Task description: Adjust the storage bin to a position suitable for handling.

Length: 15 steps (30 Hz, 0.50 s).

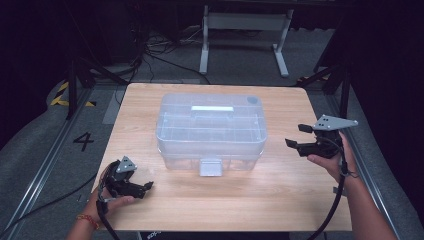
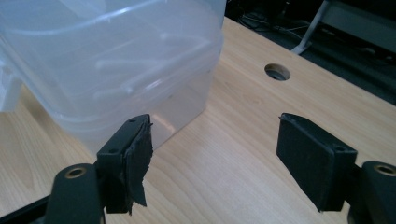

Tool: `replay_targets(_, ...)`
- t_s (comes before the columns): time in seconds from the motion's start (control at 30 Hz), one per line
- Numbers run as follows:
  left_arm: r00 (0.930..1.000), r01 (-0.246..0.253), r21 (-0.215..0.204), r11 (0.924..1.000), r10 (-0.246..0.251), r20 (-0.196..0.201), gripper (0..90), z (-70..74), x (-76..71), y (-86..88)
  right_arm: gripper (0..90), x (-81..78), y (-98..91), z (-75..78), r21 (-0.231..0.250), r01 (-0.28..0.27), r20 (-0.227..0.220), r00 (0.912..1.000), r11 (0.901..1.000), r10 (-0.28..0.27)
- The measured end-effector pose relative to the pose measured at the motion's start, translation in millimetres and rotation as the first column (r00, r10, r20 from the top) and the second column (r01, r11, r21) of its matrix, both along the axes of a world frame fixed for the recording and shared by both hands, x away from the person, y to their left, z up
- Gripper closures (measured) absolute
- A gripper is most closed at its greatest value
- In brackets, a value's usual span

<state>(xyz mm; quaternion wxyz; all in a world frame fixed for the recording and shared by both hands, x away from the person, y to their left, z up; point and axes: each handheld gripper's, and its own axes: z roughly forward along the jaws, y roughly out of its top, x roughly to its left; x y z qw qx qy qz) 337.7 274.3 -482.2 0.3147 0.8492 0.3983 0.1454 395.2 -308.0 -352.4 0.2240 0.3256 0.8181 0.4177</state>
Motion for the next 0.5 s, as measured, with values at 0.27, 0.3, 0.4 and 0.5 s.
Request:
replay_targets(0.27, 1.0, -0.003, -0.002, 1.0, 0.003, -0.003, 0.2, 0.0, -0.4, -0.1, 29.3, 5.8, 13.6, 22.4, 0.025, -0.032, 0.042, 0.9987, 0.9992, 0.031)
replay_targets(0.3, 1.0, -0.003, -0.002, 1.0, 0.003, -0.003, 0.2, 0.0, -0.4, -0.1, 29.4, 6.5, 15.8, 24.6, 0.026, -0.039, 0.047, 0.9982, 0.9989, 0.037)
replay_targets(0.4, 1.0, -0.003, -0.002, 1.0, 0.003, -0.003, 0.2, 0.0, -0.4, -0.2, 29.9, 9.0, 22.6, 30.1, 0.037, -0.05, 0.049, 0.9976, 0.9981, 0.048)
replay_targets(0.5, 1.0, -0.002, -0.002, 1.0, 0.002, -0.002, 0.2, 0.0, -0.3, -0.1, 30.5, 12.1, 31.4, 35.5, 0.026, -0.062, 0.065, 0.9961, 0.9978, 0.06)
